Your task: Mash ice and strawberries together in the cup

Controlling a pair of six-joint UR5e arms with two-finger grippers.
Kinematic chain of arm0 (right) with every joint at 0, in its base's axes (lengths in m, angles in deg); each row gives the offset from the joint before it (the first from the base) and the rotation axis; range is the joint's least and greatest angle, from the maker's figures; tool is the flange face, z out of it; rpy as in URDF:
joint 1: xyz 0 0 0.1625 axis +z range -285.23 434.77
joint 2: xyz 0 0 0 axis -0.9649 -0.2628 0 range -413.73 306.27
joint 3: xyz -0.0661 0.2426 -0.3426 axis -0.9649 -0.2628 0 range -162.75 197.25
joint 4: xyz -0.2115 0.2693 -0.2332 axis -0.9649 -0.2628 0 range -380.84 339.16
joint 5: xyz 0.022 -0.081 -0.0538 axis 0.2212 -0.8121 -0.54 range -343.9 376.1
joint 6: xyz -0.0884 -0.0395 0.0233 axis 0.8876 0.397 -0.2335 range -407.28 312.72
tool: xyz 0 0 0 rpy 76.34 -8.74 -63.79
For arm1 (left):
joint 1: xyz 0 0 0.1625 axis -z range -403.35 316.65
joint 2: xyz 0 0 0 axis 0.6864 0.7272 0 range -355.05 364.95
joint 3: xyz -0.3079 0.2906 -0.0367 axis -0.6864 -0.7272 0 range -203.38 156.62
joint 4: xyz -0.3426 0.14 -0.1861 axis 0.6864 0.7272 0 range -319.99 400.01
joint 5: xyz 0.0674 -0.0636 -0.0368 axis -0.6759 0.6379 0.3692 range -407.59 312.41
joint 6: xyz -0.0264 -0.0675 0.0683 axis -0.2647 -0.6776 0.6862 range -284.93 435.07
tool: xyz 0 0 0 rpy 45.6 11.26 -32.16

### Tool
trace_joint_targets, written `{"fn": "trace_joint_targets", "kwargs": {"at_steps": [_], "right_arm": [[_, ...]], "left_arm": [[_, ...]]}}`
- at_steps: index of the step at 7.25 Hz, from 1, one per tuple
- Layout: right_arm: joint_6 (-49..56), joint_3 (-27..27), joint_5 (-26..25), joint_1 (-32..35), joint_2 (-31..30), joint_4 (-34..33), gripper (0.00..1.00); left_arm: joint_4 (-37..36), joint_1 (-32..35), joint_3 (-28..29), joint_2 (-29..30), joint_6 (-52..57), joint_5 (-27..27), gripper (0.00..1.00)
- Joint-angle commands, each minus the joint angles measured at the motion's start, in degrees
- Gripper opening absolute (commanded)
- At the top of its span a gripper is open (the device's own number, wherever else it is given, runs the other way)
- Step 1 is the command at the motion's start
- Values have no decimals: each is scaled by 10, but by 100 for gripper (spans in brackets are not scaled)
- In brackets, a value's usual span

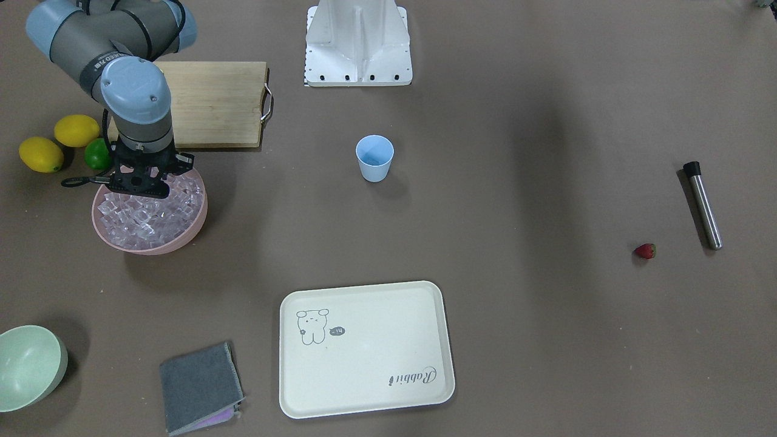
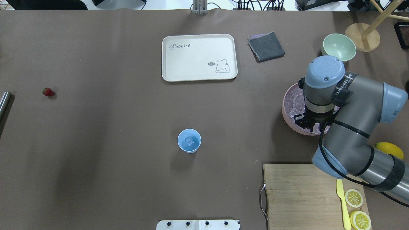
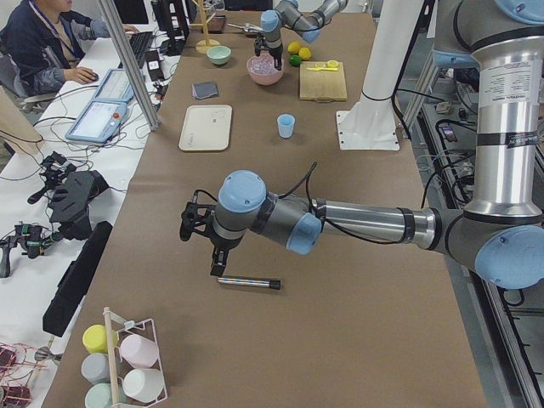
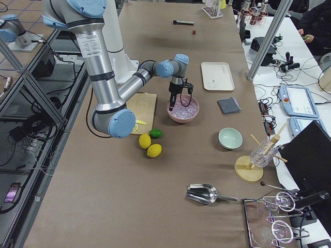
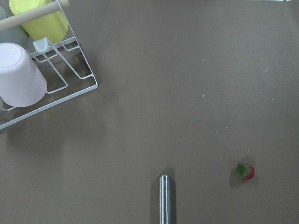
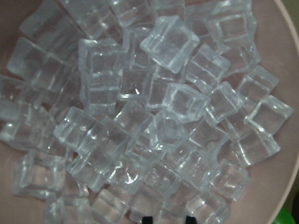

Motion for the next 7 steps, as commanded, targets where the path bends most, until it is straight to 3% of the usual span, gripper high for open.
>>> {"fn": "trace_joint_targets", "kwargs": {"at_steps": [1, 7], "right_arm": [[-57, -1, -18, -6, 2, 2, 0], [-54, 15, 40, 44, 106, 19, 0]], "left_arm": [[0, 0, -1, 0, -1, 1, 98], [-2, -2, 3, 2, -2, 1, 98]]}}
